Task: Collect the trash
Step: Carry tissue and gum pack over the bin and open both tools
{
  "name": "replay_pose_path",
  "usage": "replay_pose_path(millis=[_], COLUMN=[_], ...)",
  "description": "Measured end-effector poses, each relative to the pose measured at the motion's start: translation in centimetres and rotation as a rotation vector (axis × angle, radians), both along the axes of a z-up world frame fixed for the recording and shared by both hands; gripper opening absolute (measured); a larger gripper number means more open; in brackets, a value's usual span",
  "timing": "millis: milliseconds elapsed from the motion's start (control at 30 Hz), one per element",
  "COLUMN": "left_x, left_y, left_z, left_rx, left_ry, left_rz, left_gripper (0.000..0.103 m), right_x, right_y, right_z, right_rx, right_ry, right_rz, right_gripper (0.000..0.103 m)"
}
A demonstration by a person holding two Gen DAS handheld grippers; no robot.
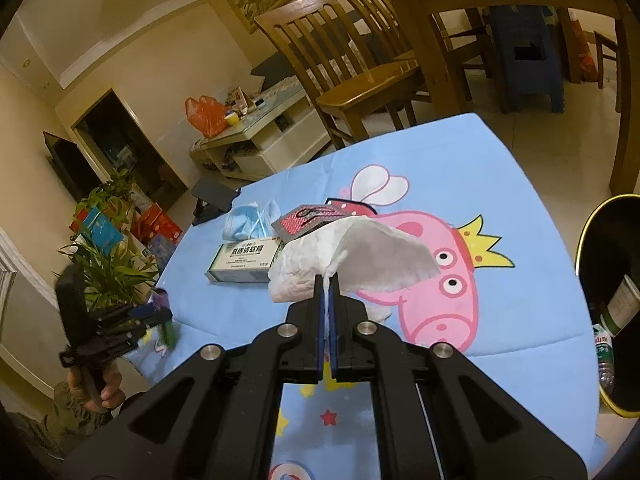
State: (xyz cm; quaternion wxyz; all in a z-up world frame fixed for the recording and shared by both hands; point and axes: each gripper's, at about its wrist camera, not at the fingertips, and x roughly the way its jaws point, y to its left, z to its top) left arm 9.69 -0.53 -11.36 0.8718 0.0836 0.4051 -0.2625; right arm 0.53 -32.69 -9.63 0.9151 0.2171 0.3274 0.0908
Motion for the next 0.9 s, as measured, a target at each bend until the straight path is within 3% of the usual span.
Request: replay_pose_path(millis=[200, 467, 900], left_x=[-0.1, -2.2, -6.1], left_y=[-7.2, -15.2, -23.9], left_z=[2.4, 3.8, 5.9], left_rx=[0.004, 0.06, 0.084], left_ry=[-0.037, -0.071, -0.189], left_rz=[0.056, 0.031, -0.079], left_gripper=[0.029, 0.029, 0.03], right_x=[-0.6, -2.2, -8.3], right_y=[-0.6, -2.8, -14.4], right_z=[0.2, 1.0, 2.4], right_rx=[-0.031, -0.066, -0.221], right_ry=[0.007, -0.006, 0.024], right_rz=[-0.033, -0.123, -0.57], right_gripper=[0.002, 0.002, 0.002])
